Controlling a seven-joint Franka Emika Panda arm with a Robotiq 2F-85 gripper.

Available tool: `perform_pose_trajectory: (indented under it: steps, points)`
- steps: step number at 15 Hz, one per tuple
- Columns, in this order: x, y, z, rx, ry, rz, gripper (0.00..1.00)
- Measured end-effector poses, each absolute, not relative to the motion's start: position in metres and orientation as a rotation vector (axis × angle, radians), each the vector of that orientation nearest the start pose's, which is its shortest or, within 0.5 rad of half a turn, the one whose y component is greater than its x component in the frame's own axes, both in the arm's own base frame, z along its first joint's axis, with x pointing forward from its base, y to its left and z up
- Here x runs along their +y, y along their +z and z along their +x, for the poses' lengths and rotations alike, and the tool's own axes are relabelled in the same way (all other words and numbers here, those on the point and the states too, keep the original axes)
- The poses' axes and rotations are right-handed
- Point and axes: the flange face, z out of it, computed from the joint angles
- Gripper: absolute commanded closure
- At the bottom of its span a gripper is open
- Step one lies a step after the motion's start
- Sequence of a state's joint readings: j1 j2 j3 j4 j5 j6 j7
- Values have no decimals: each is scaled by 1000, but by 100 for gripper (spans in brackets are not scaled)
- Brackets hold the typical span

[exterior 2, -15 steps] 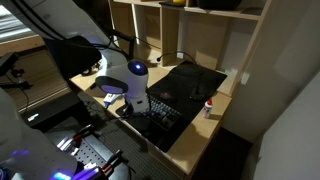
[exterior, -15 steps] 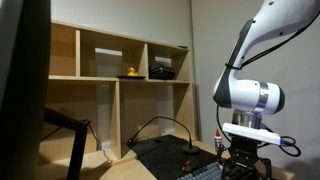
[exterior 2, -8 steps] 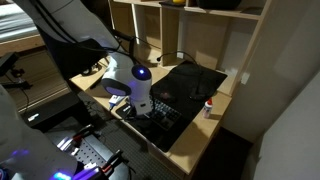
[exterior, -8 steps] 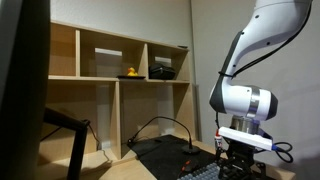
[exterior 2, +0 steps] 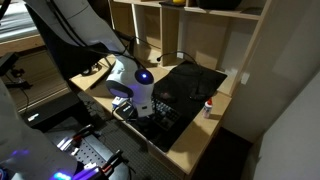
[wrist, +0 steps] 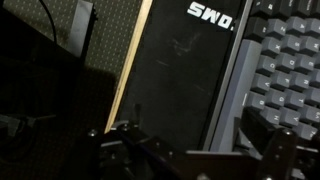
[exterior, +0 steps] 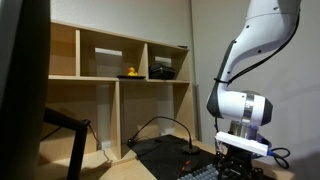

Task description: Press the keyboard

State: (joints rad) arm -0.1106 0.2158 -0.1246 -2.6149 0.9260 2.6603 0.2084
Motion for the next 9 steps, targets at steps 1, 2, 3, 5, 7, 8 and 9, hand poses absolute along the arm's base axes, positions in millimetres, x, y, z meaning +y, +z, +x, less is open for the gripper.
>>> perform_pose_trajectory:
  steps: [1, 2, 3, 5, 7, 8, 9]
  points:
    - [-119, 161, 385, 1708, 193, -2232, 0]
    - [-119, 161, 385, 1710, 194, -2231, 0]
    - [-119, 161, 385, 1715, 196, -2229, 0]
    - [-119, 161, 385, 1723, 197, -2223, 0]
    - [-119, 161, 385, 1725, 198, -2222, 0]
    - [-119, 161, 385, 1725, 198, -2221, 0]
    - [-119, 161, 385, 1727, 198, -2220, 0]
